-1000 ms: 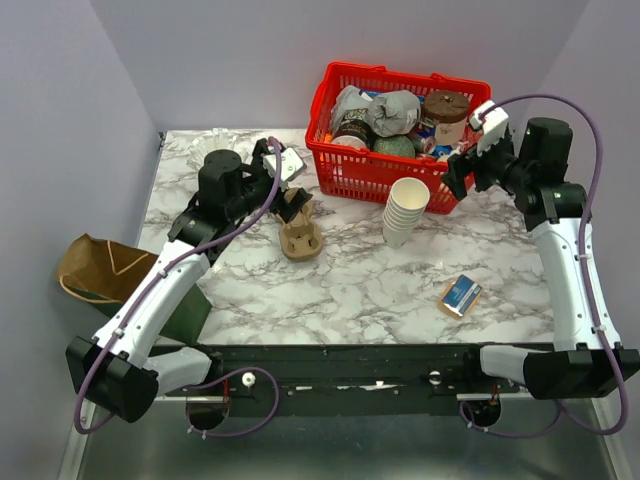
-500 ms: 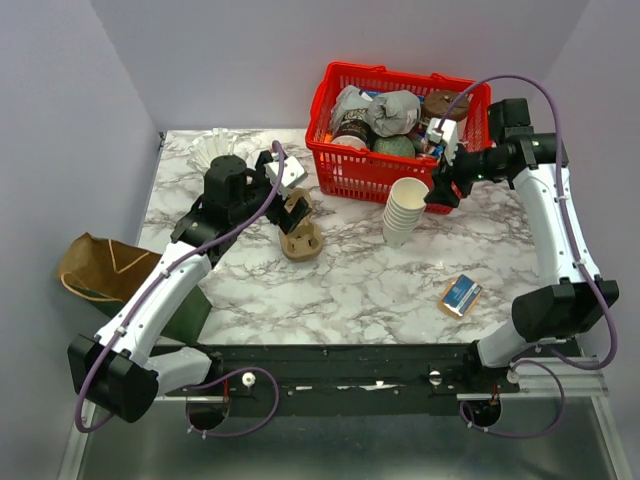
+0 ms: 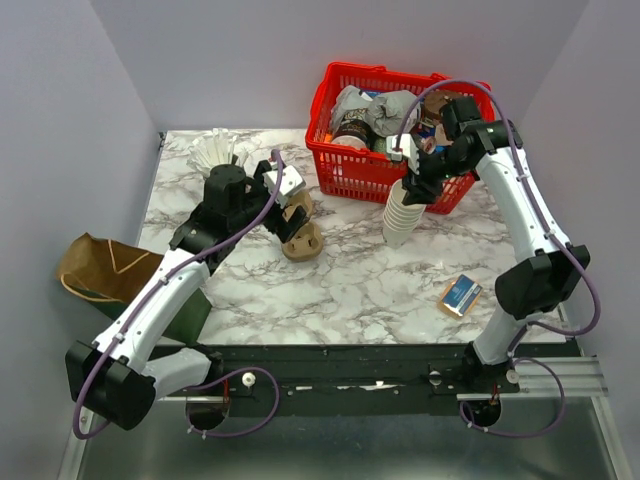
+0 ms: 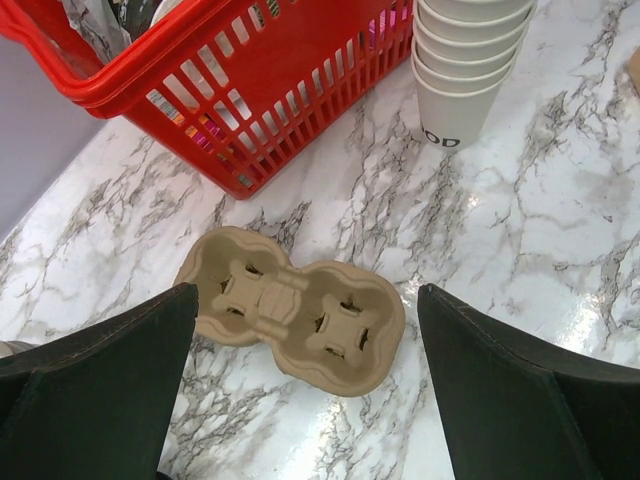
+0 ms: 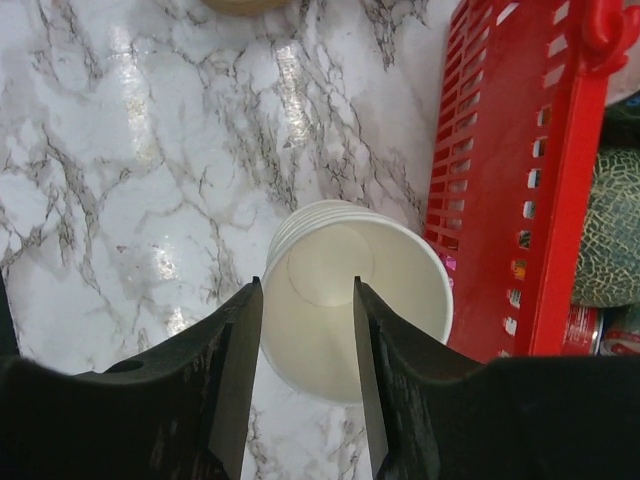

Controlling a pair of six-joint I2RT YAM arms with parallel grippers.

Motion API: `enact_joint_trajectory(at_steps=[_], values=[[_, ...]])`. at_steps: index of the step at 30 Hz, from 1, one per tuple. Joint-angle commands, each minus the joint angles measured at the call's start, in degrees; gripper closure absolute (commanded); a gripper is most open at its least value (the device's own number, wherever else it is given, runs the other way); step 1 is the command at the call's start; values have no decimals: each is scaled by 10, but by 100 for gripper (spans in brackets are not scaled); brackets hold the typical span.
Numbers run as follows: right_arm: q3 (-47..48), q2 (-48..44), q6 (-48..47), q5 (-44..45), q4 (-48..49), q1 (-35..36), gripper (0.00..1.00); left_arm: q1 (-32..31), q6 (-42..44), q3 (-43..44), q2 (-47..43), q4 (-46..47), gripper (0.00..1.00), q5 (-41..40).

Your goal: Pack the takeout coffee

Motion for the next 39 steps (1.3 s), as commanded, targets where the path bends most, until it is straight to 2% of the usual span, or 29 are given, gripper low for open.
enact_joint_trajectory(at_steps=[1,12,23,39], values=[[13,12,-38,25,-81,15,50,-2,4,-10,-15,7,1,0],[9,32,-44,43,-115,23,53,-2,5,-31,-17,18,1,-1],[22,-5,-20,27,-117,23,53,-2,-2,-36,-11,29,1,0],[-73,-34,-10,27,-101,29,54,-2,-7,-37,0,42,1,6]])
